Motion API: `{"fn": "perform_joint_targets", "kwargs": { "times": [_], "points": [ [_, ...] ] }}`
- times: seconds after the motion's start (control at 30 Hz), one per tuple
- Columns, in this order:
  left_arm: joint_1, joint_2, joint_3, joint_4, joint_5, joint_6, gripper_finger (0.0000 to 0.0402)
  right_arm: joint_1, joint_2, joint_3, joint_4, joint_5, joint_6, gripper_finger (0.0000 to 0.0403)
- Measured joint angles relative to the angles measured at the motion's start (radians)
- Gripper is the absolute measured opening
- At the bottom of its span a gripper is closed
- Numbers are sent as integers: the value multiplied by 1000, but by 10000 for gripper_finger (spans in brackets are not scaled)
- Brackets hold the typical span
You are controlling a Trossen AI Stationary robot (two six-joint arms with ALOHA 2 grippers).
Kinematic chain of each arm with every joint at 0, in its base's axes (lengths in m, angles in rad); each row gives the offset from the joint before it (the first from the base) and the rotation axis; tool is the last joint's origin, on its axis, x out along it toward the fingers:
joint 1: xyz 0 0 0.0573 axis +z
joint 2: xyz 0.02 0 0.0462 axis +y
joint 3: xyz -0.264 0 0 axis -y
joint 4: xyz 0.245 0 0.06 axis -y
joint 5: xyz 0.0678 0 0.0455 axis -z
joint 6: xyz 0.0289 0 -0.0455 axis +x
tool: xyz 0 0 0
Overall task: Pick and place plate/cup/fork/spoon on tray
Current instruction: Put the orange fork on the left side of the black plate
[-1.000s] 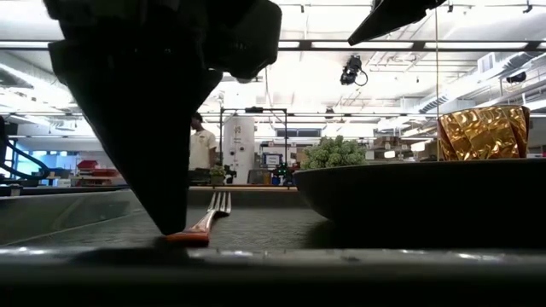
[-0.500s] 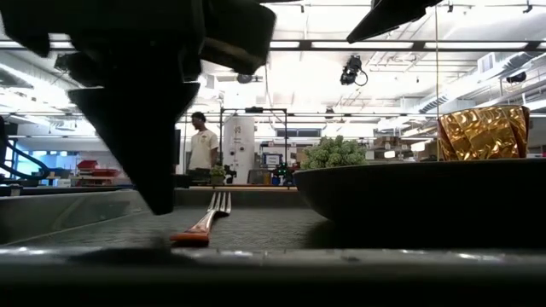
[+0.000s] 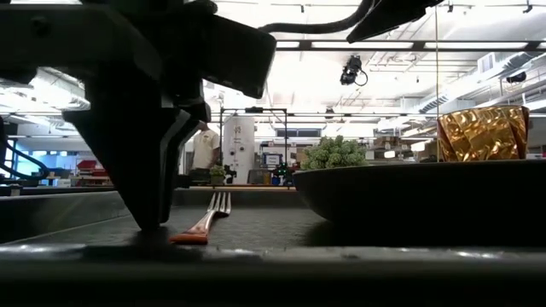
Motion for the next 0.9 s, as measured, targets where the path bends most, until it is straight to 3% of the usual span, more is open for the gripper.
{"fn": "perform_joint_targets", "kwargs": {
  "times": [0.23,0.5,0.7,0.9],
  "points": [
    [39,-58,-2,-7,-4,53,32,0,0,0,1,0,0,153],
    [96,-81,-32,-6,82,159,5,0,0,0,5,0,-3,153],
    [122,-188,-150,53,85,162,7,0,0,0,5,0,-5,153],
    [132,-279,-329,287,96,97,8,0,0,0,8,0,-7,153]
  ]
}}
